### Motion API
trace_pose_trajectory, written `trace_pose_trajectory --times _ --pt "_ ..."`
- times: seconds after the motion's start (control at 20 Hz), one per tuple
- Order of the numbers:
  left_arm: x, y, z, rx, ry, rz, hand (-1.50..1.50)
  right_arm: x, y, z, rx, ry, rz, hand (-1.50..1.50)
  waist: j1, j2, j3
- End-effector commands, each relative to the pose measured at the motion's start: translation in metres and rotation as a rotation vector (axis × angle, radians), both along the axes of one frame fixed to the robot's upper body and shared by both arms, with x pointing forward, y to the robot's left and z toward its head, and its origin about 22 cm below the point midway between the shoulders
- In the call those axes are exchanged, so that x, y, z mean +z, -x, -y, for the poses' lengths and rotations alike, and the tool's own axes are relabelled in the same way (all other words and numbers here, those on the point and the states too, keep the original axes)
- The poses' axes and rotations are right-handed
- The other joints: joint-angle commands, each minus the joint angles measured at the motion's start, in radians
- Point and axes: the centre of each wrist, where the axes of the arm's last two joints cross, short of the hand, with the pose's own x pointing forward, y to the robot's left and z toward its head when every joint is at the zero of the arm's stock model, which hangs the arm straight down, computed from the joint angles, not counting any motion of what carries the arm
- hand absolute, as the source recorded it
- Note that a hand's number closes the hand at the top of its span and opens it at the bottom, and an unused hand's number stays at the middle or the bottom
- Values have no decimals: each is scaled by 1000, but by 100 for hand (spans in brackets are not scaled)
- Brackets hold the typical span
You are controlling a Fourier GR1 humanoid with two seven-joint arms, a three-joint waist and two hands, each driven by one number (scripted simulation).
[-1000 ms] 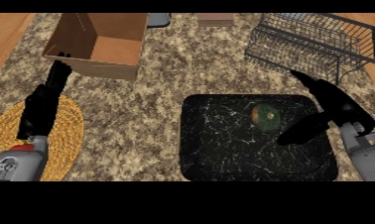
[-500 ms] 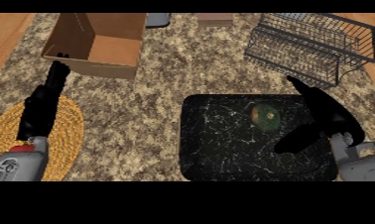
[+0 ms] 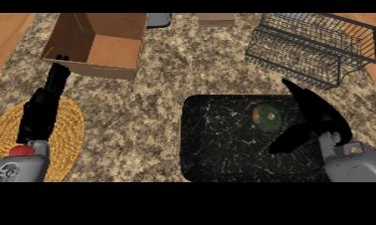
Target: Pick the squash from the tray and place it in the tiered basket
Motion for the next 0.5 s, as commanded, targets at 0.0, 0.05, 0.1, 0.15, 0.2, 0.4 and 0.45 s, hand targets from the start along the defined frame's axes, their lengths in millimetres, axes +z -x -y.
trace_pose_trajectory --times 0.0,0.05,0.1,0.15,0.2,0.4,0.45 --pt "-2 -13 10 -16 3 -33 0 -9 -6 -1 -28 18 -57 -150 -3 3 -2" --pt "0 -13 3 6 -8 -15 0 -13 -2 -20 -11 38 -65 -150 -2 2 -2" --pt "-3 -9 -16 -3 -3 -18 0 -6 -18 -5 -15 21 -86 -150 0 3 -2" --pt "-6 -6 -20 -8 20 -19 0 -27 -3 -10 -45 21 -45 -150 -1 2 -2" --pt "-3 6 13 -13 5 -17 0 -17 -6 6 -41 26 -65 -150 0 1 -2" --pt "0 -15 12 -7 -18 -21 0 -16 -4 -8 -24 30 -80 -150 -4 2 -2" --pt "-12 -7 8 -7 4 -21 0 -40 -17 0 -21 20 -77 -150 0 3 -2"
